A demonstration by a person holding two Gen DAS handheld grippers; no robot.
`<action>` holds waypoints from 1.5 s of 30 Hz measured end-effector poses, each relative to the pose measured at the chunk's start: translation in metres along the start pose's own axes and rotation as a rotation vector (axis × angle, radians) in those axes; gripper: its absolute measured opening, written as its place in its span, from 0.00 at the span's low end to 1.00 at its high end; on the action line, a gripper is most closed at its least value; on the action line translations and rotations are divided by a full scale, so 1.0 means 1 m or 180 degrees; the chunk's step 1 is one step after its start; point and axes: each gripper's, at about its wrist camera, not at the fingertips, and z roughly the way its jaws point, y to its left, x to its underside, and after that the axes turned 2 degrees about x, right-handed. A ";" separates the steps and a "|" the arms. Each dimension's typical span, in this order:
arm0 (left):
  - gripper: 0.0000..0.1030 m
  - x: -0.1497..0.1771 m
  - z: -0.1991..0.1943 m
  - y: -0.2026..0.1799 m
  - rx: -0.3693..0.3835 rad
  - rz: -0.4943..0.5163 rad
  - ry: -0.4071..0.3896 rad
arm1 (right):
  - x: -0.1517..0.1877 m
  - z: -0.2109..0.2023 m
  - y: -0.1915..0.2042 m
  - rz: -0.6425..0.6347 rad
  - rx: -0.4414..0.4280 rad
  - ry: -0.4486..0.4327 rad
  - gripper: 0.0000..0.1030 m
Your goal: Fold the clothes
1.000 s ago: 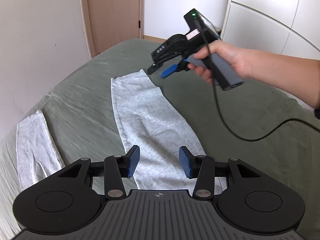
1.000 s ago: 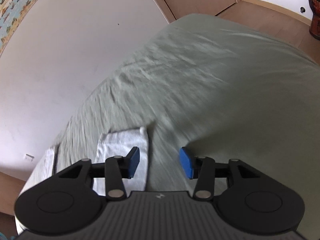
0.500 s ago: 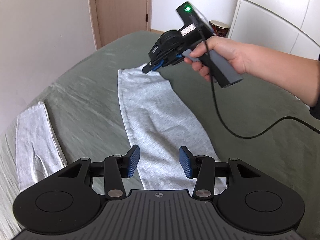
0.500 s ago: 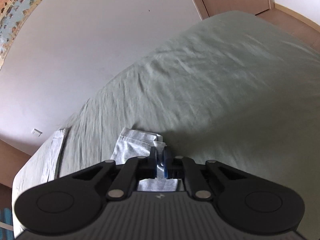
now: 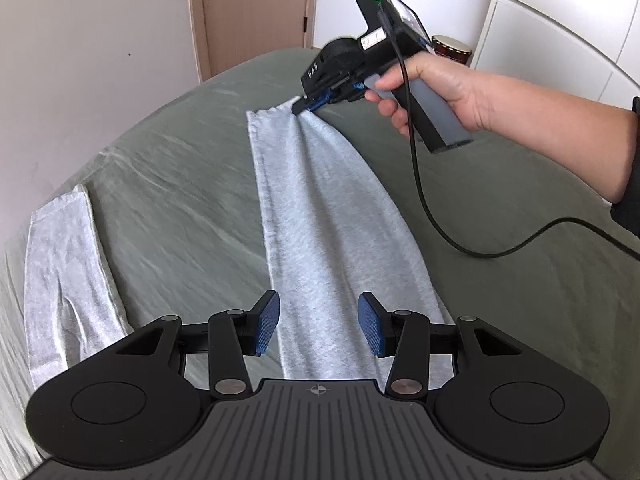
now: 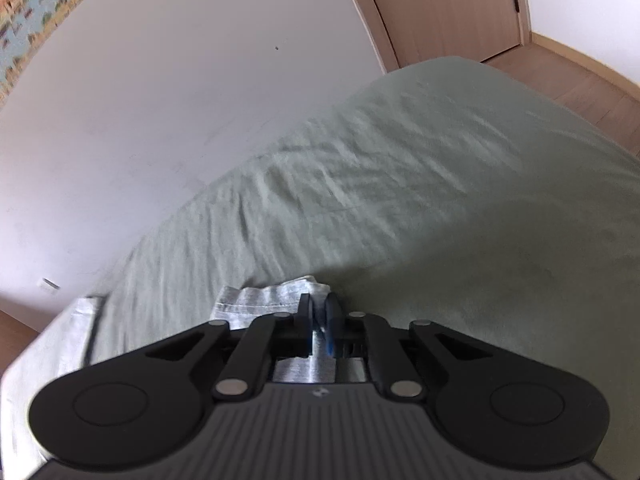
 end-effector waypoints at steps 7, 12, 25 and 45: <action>0.41 0.010 -0.008 -0.024 0.0117 0.0141 0.0076 | 0.028 -0.070 -0.013 -0.0024 -0.0109 -0.0034 0.51; 0.41 0.016 -0.050 -0.011 -0.0069 0.0248 -0.0003 | 0.084 -0.138 -0.004 -0.0315 -0.0134 -0.0067 0.55; 0.43 0.051 -0.148 0.004 -0.0002 0.0577 0.0390 | 0.213 -0.288 0.097 -0.0808 -0.0069 0.0130 0.66; 0.43 0.141 -0.166 0.026 0.0266 0.0553 0.0852 | 0.257 -0.273 0.153 -0.0825 0.0334 0.0576 0.66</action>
